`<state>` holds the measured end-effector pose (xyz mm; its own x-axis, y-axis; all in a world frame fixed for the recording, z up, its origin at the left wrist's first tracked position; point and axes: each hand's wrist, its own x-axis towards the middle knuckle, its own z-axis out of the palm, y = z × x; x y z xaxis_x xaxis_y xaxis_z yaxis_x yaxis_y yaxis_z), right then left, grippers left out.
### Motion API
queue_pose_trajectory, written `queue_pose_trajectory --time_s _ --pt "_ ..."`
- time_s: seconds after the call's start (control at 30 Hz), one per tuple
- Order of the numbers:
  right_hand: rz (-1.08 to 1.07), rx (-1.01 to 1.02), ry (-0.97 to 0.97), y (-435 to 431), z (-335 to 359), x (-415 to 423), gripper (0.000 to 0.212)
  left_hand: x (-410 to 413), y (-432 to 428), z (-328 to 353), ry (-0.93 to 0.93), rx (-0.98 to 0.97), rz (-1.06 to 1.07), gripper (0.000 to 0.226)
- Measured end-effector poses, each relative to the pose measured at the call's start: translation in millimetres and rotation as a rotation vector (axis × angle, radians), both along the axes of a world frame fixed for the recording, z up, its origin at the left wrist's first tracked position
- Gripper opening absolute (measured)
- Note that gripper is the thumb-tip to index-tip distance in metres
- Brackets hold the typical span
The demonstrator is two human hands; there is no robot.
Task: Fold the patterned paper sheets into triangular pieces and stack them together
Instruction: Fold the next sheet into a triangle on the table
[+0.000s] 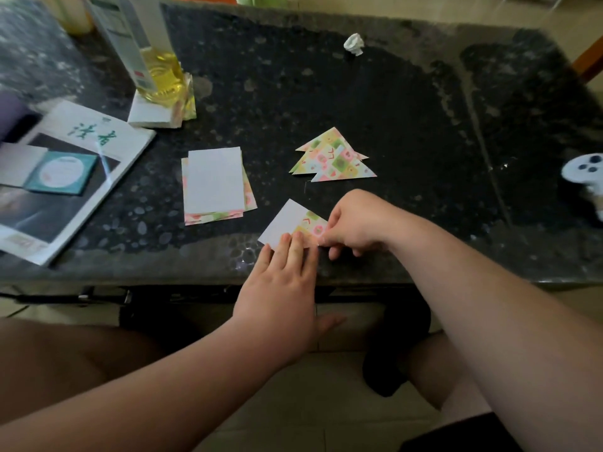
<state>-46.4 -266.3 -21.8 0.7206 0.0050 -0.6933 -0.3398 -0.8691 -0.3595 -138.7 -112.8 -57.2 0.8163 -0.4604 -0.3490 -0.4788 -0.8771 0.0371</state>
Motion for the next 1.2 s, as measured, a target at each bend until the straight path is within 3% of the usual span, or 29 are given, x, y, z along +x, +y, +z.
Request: queue_pose_trajectory --time_s 0.63,0.8,0.9,1.1,1.2 --pt "-0.163 -0.014 0.057 -54 -1 -1 0.014 3 -5 3 -0.013 0.066 -0.016 0.106" --pt "-0.279 -0.08 0.048 -71 8 2 0.014 12 -4 16 -0.029 -0.029 0.035 0.081" --pt "-0.249 0.087 0.001 -52 8 0 0.014 29 -8 22 -0.049 -0.074 0.065 0.054" --pt "-0.191 0.134 0.03 -21 -9 -4 0.015 78 -17 24 0.232 -0.25 0.363 0.019" --pt "-0.159 0.097 0.053 -21 -7 -1 0.016 94 -20 25 0.441 -0.309 0.502 0.025"
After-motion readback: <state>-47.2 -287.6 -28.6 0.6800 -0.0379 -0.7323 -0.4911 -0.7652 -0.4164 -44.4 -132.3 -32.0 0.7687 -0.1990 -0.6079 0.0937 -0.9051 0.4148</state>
